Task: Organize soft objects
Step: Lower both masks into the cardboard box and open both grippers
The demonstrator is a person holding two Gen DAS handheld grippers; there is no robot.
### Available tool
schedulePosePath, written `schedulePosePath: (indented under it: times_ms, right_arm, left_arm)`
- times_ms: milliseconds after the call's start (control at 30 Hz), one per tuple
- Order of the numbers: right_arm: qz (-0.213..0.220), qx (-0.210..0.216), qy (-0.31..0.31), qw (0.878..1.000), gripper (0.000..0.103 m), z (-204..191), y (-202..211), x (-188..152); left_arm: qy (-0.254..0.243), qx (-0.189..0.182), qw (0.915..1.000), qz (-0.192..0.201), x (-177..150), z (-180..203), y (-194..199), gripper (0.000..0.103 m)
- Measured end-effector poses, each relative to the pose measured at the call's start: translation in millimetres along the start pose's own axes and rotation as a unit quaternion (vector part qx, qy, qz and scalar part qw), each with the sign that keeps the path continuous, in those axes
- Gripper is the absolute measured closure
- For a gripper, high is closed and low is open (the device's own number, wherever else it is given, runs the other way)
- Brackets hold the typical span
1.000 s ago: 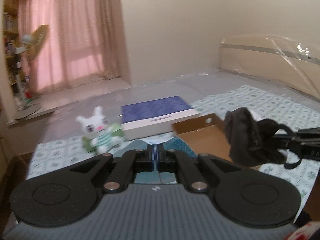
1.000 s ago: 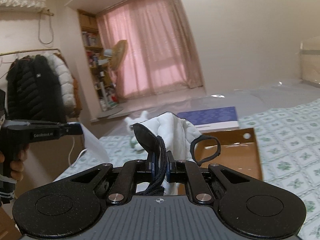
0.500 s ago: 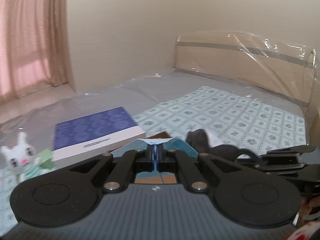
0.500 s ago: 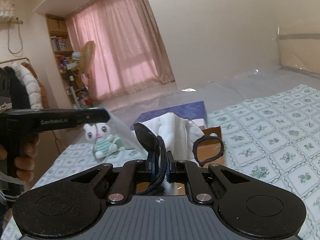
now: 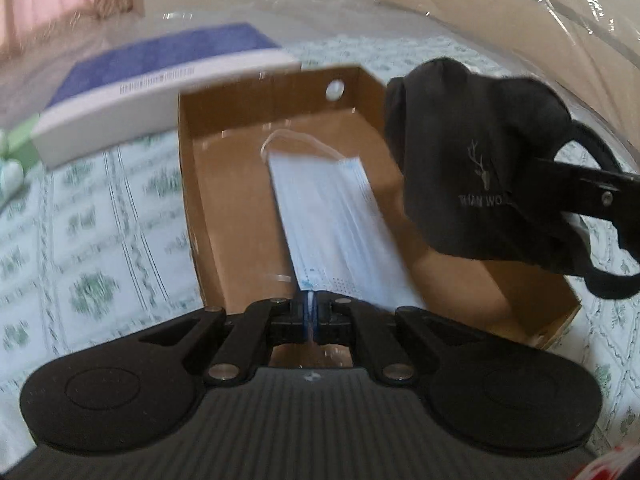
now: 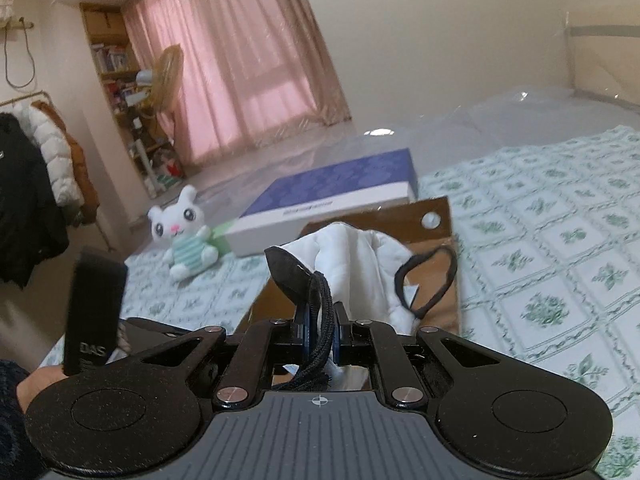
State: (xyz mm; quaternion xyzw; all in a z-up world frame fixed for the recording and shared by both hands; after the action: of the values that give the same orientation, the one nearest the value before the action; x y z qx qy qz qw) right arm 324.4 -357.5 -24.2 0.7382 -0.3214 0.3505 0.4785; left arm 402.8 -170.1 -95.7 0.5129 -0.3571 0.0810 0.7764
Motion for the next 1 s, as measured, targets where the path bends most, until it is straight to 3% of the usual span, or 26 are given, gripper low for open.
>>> schedulePosePath:
  times_ms: [167, 233, 267, 300, 367, 433, 1000]
  right_arm:
    - [0.004, -0.015, 0.028, 0.999, 0.093, -8.0, -9.1, 1.2]
    - [0.002, -0.043, 0.05, 0.998, 0.092, -10.7, -16.1, -2.6]
    - [-0.01, -0.055, 0.058, 0.997, 0.088, -10.8, -21.0, -5.3]
    - [-0.023, -0.065, 0.061, 0.996, 0.083, -10.7, -26.1, -8.3]
    - [-0.036, -0.079, 0.055, 0.995, 0.047, -8.2, -30.8, -14.2]
    - [-0.034, -0.08, 0.046, 0.995, 0.038, -7.6, -30.4, -18.8]
    - [-0.043, -0.097, 0.014, 0.994, 0.038, -30.1, 20.4, -25.3]
  left_arm:
    - [0.016, 0.0, 0.9998, -0.006, -1.3, 0.6, -4.0, 0.096]
    - [0.023, 0.001, 0.9997, -0.005, -0.1, -0.8, 1.9, 0.08]
    - [0.024, 0.008, 0.9997, -0.004, 1.6, 1.9, 3.9, 0.063]
    - [0.023, 0.016, 0.9996, -0.002, 3.3, 3.5, 6.9, 0.06]
    - [0.015, 0.025, 0.9995, 0.008, 3.5, 5.4, 18.1, 0.058]
    - [0.008, 0.037, 0.9993, 0.009, 3.7, 5.4, 25.1, 0.056]
    - [0.009, 0.045, 0.9982, 0.04, -25.6, 20.0, 110.0, 0.048]
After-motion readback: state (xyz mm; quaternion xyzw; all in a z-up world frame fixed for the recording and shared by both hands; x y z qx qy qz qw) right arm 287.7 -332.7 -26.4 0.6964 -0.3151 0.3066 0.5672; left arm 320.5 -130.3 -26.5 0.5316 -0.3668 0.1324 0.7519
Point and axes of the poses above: each gripper's, at about its wrist camera, not at the fingertips, and y roughly against the way its jaws point, z to its right, x to its top, the point moved 2 cm from there along -y, roughly the way its jaws point, and after that the axes turned 10 degrees about -x, right-handed, at the moved point
